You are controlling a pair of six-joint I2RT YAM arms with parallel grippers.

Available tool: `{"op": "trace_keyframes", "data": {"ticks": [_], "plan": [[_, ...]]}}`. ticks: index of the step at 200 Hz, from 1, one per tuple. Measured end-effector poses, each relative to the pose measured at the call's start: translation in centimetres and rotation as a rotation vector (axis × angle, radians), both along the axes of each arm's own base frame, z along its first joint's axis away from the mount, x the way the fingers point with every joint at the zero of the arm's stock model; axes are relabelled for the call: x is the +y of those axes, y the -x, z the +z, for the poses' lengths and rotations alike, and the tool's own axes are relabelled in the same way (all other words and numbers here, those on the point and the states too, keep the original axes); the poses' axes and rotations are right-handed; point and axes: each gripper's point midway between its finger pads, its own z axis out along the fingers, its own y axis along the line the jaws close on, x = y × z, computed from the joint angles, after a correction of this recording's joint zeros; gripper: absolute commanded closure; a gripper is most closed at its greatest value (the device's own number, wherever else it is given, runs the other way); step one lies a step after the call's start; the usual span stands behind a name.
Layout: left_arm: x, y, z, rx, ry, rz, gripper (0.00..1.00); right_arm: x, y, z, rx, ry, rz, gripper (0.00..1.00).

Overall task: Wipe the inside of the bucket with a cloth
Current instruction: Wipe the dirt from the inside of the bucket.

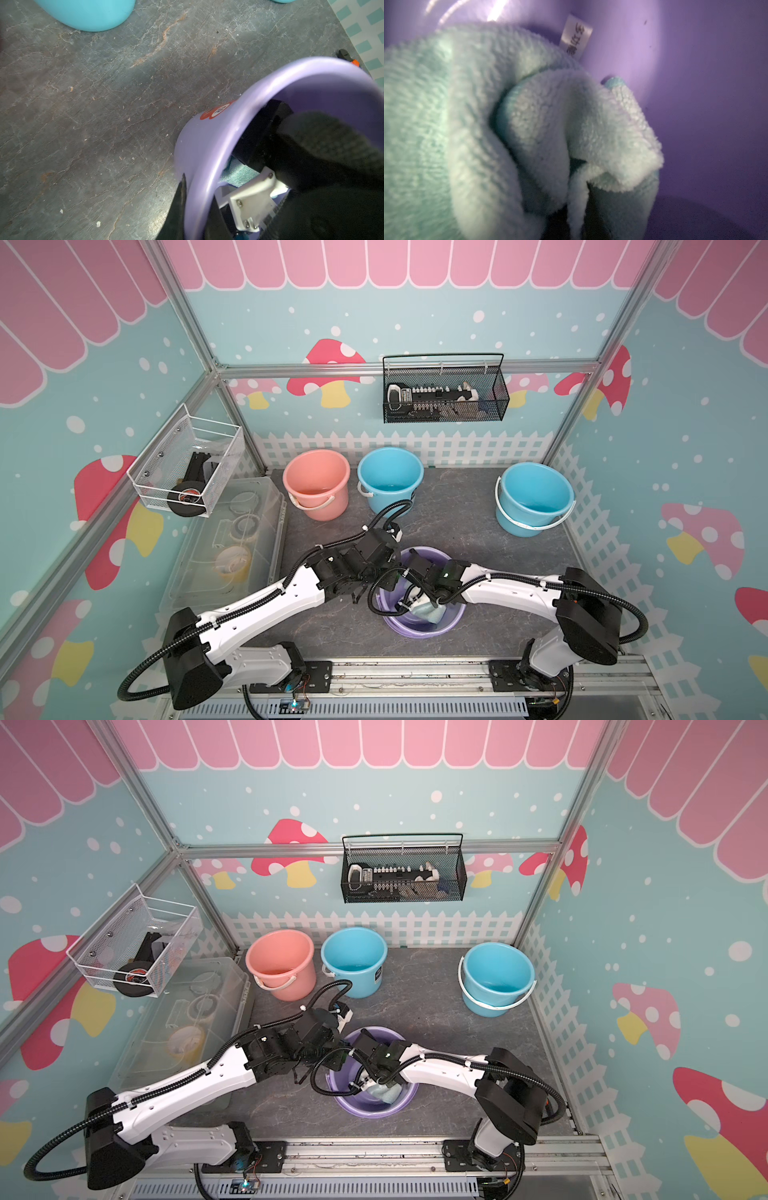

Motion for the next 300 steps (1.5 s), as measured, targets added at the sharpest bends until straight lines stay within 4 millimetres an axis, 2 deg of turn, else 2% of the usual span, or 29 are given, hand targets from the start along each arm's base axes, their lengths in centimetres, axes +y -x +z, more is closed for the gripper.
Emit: {"op": "trace_keyframes", "data": {"ticks": [29, 65, 100, 141, 163, 184, 223, 245, 268, 300], "plan": [[-0.2, 0.3, -0.1, 0.012, 0.003, -0.011, 1.00, -0.4, 1.9, -0.3, 0.103, -0.009, -0.026, 0.94], [-0.6, 0.9, -0.1, 0.028, 0.017, -0.030, 1.00, 0.2, 5.6, -0.9, 0.297, -0.097, -0.021, 0.94], [-0.8, 1.5, -0.5, 0.057, 0.013, -0.051, 1.00, 2.2, 8.6, -1.9, 0.461, -0.246, -0.004, 0.94], [-0.3, 1.6, -0.9, 0.067, -0.005, -0.042, 1.00, 5.3, 9.9, -2.2, 0.580, -0.424, 0.000, 0.94], [-0.1, 1.7, -1.1, 0.073, -0.013, -0.041, 1.00, 7.1, 9.4, -1.8, 0.575, -0.529, 0.012, 0.94], [0.1, 1.6, -1.2, 0.072, -0.022, -0.036, 1.00, 8.4, 8.0, -1.6, 0.507, -0.610, 0.022, 0.94], [0.7, 1.3, -1.0, 0.051, -0.026, -0.016, 1.00, 9.1, 3.5, -0.5, 0.237, -0.638, 0.032, 0.93], [0.7, 1.0, -0.5, 0.027, -0.010, -0.007, 1.00, 8.4, 1.4, 0.2, 0.076, -0.581, 0.048, 0.93], [0.2, 0.5, 0.1, 0.000, 0.019, -0.004, 1.00, 6.6, -0.6, 0.8, -0.070, -0.462, 0.062, 0.93], [-0.1, 0.1, 0.4, -0.023, 0.034, 0.001, 1.00, 3.6, -1.5, 2.1, -0.168, -0.295, 0.081, 0.92]]}}
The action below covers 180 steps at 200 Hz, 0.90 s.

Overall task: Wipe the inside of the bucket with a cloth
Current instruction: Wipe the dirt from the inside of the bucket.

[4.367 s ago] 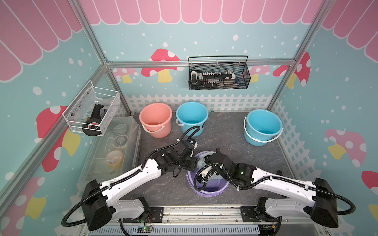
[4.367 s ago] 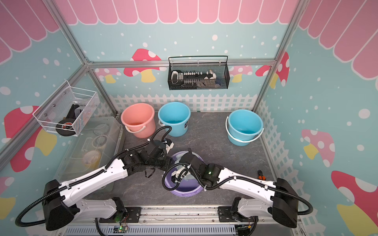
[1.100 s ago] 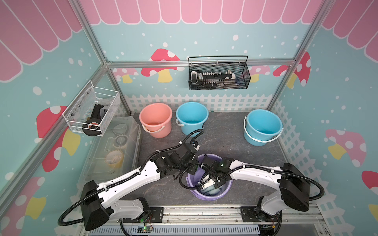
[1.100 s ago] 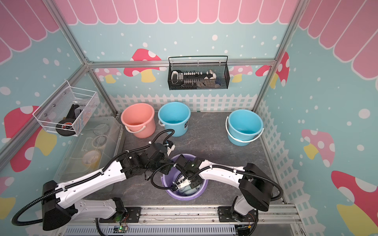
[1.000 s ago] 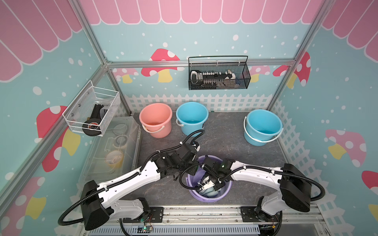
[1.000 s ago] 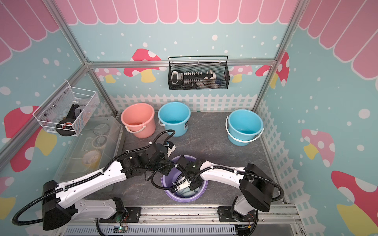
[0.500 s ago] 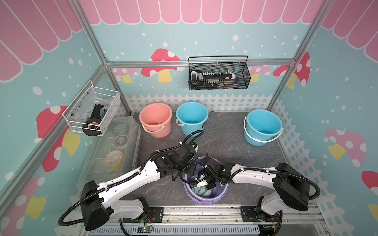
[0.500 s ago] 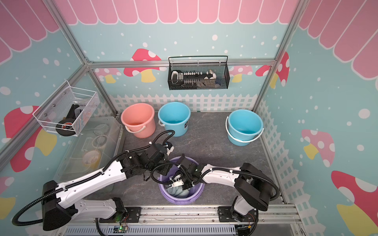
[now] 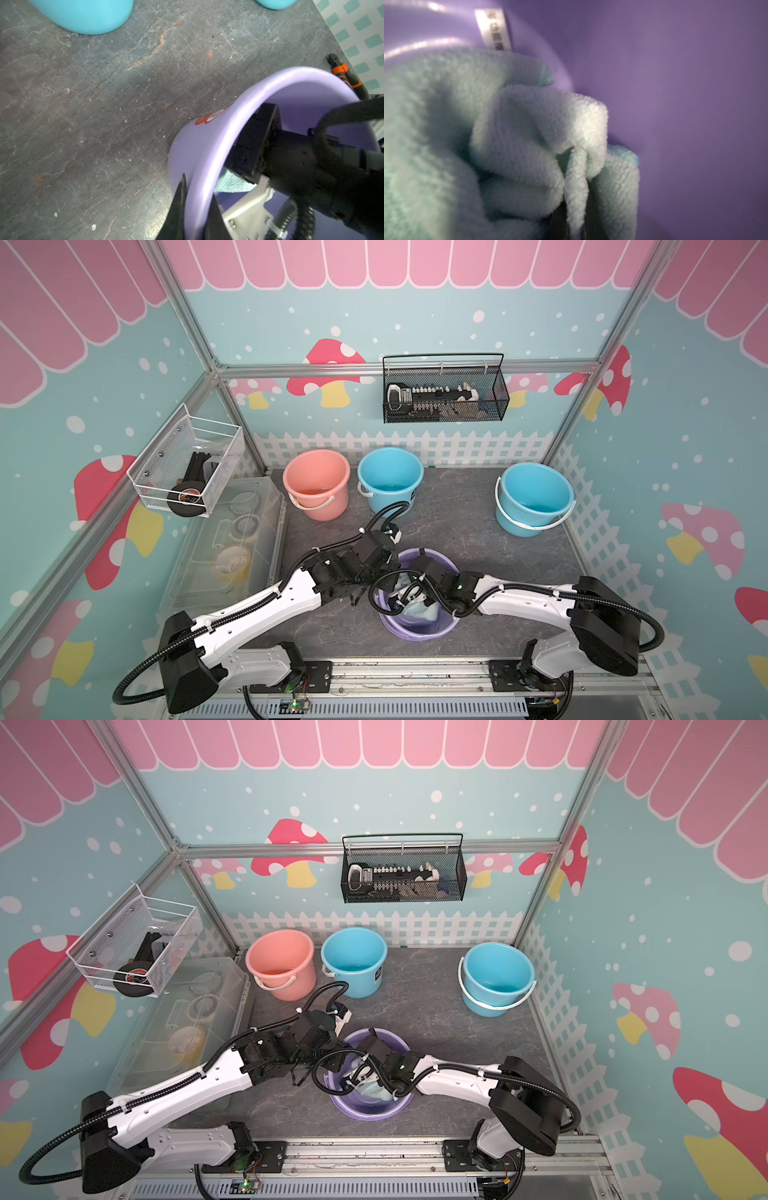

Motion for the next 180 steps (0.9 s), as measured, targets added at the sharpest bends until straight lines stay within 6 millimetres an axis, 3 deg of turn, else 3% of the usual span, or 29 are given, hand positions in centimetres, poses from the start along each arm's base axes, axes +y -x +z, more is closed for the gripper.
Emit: {"op": "trace_keyframes", "data": {"ticks": [52, 92, 126, 180], "plan": [[-1.0, 0.0, 0.6, -0.015, 0.039, -0.019, 1.00, -3.8, 1.4, 0.8, 0.057, 0.200, -0.017, 0.92], [-1.6, 0.3, 0.9, -0.007, 0.065, -0.041, 1.00, -4.7, 5.0, -0.1, 0.279, 0.230, -0.006, 0.93], [-1.7, 1.1, 0.0, 0.034, 0.045, -0.064, 1.00, -4.1, 8.1, -2.4, 0.484, 0.213, 0.007, 0.94], [-1.1, 1.6, -0.9, 0.066, 0.007, -0.064, 1.00, -0.3, 11.4, -4.0, 0.704, -0.044, 0.066, 0.94]]}}
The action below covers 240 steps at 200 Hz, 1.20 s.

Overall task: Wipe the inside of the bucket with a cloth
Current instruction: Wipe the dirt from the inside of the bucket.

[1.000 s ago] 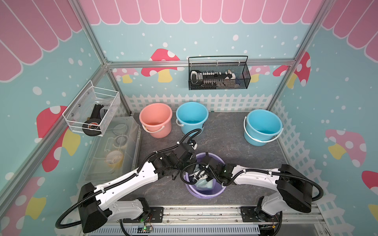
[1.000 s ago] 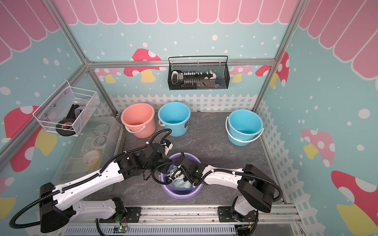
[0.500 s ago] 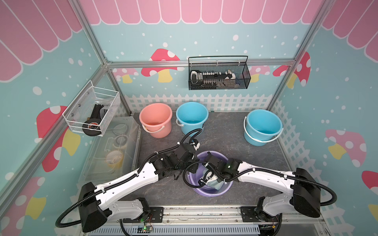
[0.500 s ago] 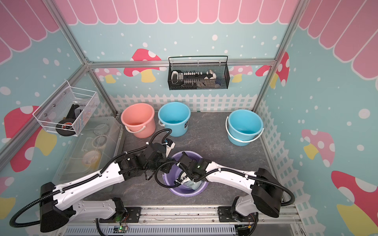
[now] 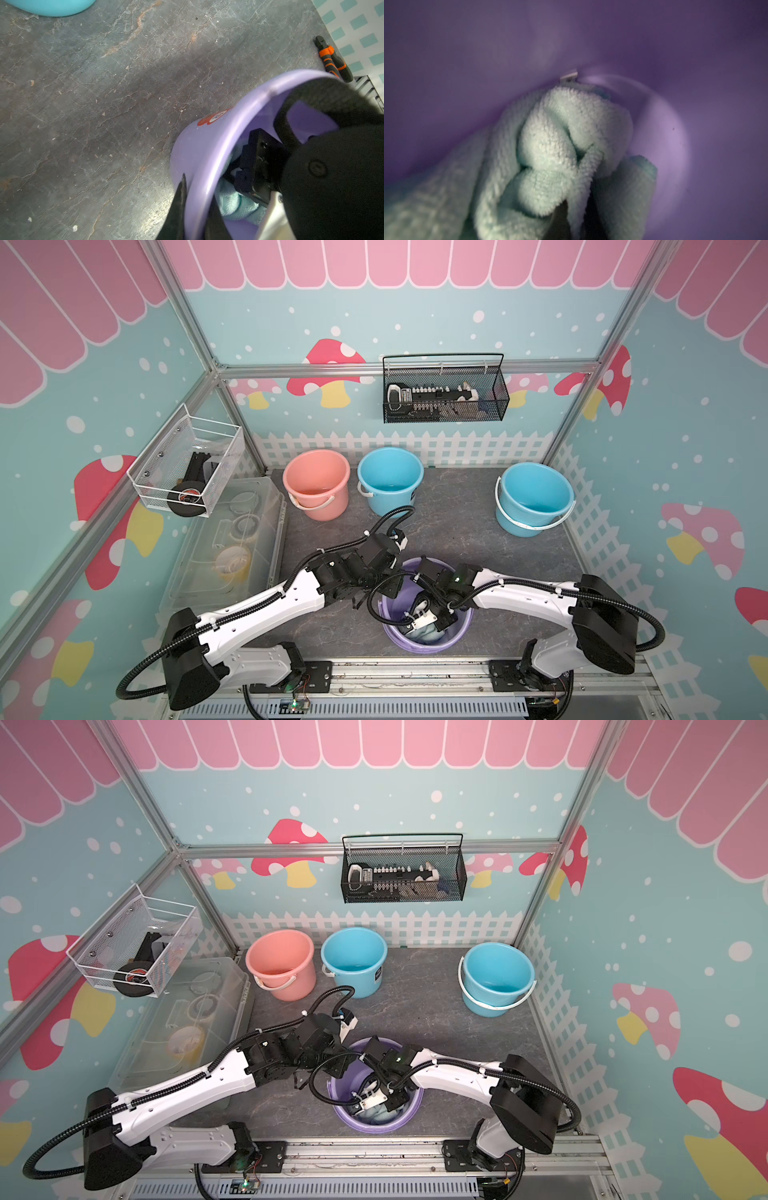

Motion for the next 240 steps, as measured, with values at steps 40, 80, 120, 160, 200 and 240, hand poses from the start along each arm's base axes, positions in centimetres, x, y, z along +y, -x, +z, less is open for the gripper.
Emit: {"op": "trace_keyframes", "data": {"ticks": [40, 80, 120, 160, 200, 240], "plan": [[0.3, -0.1, -0.1, -0.001, -0.012, 0.010, 1.00, 2.4, -0.9, 0.3, -0.031, -0.166, -0.065, 0.94], [0.5, -0.8, 0.1, -0.026, -0.013, 0.034, 1.00, 3.5, -3.3, 3.4, -0.206, -0.296, -0.089, 0.94], [0.5, -1.4, 0.6, -0.058, 0.008, 0.061, 1.00, 2.3, -5.4, 7.7, -0.426, -0.340, -0.087, 0.94], [0.5, -1.6, 0.7, -0.061, 0.021, 0.069, 1.00, -0.6, -6.6, 10.8, -0.620, -0.274, -0.052, 0.94], [0.1, -1.9, 1.1, -0.073, 0.042, 0.075, 1.00, -2.2, -8.2, 15.6, -0.860, -0.225, 0.013, 0.95], [0.2, -1.9, 1.0, -0.071, 0.039, 0.074, 1.00, -2.8, -9.5, 17.9, -1.051, -0.150, 0.124, 0.95]]}}
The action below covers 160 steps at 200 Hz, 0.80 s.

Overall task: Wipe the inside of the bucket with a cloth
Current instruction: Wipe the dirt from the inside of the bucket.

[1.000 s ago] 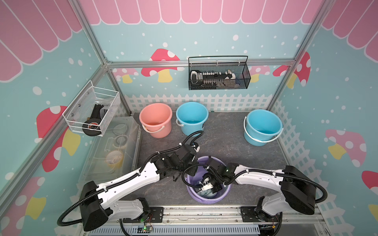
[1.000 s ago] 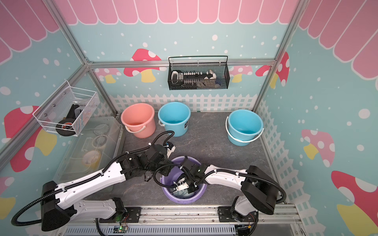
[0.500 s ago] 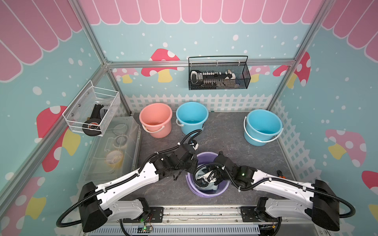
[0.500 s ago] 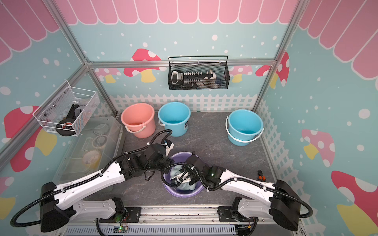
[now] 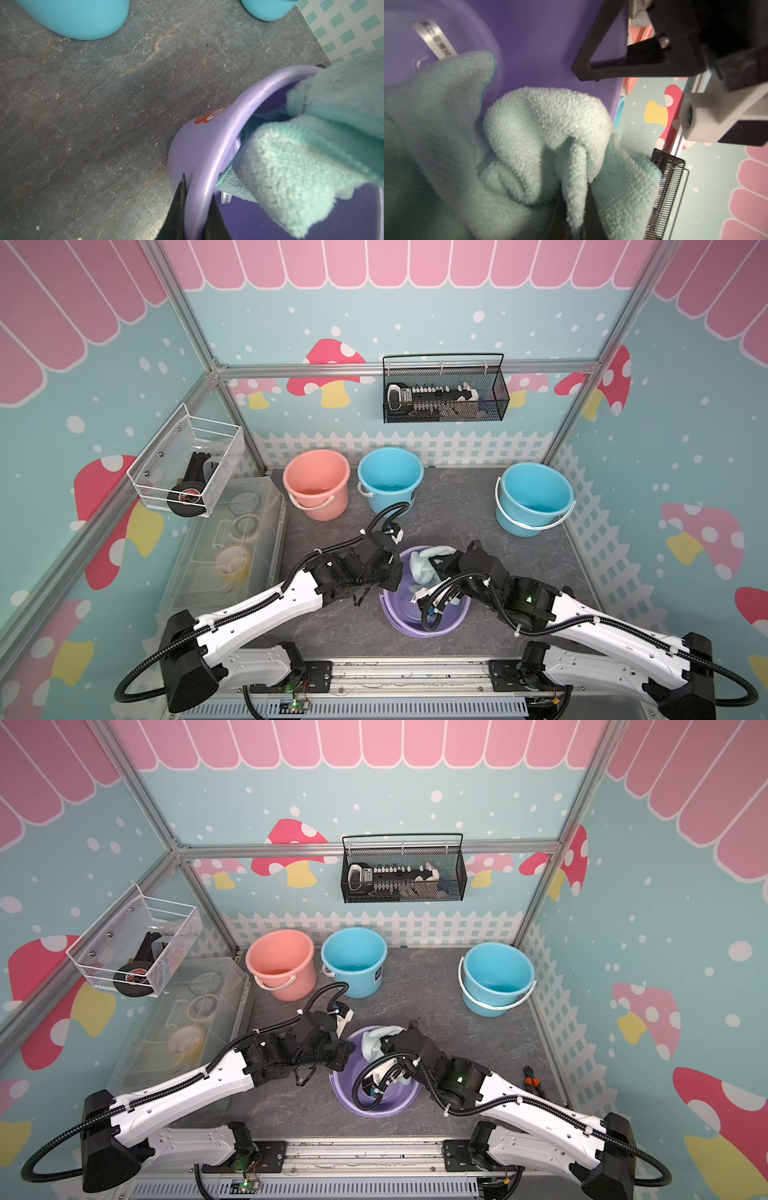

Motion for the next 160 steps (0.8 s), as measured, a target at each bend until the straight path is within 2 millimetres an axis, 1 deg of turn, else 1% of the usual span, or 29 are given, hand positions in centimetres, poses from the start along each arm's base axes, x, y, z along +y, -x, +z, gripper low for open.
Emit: {"op": "trace_keyframes", "data": {"ticks": [28, 67, 92, 120, 160], "plan": [[0.0, 0.0, -0.1, 0.002, -0.002, -0.001, 1.00, 0.5, -0.6, -0.2, -0.060, 0.078, 0.034, 0.96], [0.1, -0.1, -0.3, 0.006, -0.007, 0.003, 1.00, 2.0, -1.5, -2.3, -0.082, 0.171, 0.075, 0.99], [0.1, -0.2, -0.3, 0.006, -0.006, 0.006, 1.00, 2.9, -2.0, -4.0, -0.064, 0.207, 0.089, 0.99], [0.1, -0.2, -0.3, 0.007, -0.006, 0.007, 1.00, 3.8, -2.2, -6.3, -0.030, 0.235, 0.101, 1.00], [0.1, -0.1, -0.3, 0.004, -0.008, -0.002, 1.00, 4.6, -2.6, -11.8, 0.067, 0.280, 0.082, 1.00]]}}
